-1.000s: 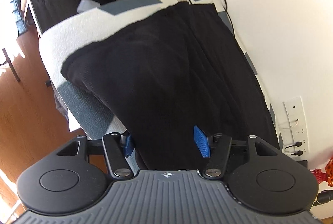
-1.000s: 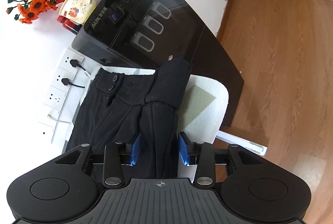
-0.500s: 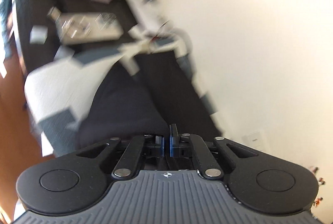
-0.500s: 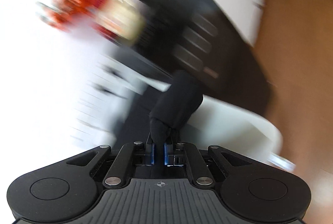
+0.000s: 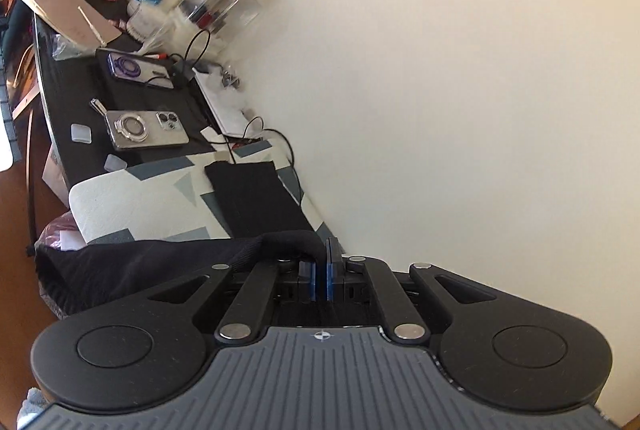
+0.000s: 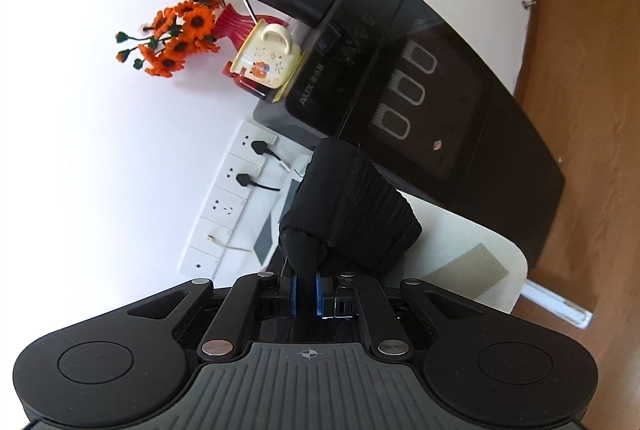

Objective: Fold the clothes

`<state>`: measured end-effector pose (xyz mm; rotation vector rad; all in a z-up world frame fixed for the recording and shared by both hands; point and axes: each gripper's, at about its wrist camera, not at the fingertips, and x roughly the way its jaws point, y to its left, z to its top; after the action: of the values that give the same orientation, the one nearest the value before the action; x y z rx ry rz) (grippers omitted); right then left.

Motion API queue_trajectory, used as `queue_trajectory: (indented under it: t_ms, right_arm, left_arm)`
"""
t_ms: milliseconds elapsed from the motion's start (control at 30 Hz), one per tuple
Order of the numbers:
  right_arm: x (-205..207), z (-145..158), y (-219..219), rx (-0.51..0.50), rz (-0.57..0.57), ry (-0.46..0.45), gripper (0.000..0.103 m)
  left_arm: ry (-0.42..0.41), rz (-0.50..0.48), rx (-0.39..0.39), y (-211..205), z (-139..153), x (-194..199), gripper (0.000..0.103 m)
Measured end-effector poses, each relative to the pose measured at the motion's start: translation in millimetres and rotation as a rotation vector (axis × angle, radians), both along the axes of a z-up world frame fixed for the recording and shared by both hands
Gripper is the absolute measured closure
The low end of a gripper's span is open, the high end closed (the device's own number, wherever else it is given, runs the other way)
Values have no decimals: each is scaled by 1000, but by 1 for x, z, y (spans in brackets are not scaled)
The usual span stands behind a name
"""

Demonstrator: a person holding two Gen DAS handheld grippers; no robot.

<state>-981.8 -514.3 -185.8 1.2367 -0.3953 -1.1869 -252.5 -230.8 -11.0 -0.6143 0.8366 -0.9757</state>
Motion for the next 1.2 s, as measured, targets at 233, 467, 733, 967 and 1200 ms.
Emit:
queue_trajectory:
  t_ms: [233, 467, 733, 967, 1200]
  right_arm:
    - [-4, 4, -25, 25, 31, 8, 96]
    - [11, 22, -75, 52, 47, 58, 96]
    - [37, 36, -139, 100, 24, 103, 96]
    - [69, 34, -198, 185, -12, 172, 96]
    - [89, 31, -228, 247, -46, 184, 95]
  left_arm:
    - [81, 20, -44, -21, 14, 9, 99]
    - [88, 12, -42, -98, 26, 26, 99]
    - [162, 44, 6, -199, 16, 63, 98]
    - [246, 56, 92, -283, -26, 99, 98]
    - [337, 64, 159, -341, -66, 131, 98]
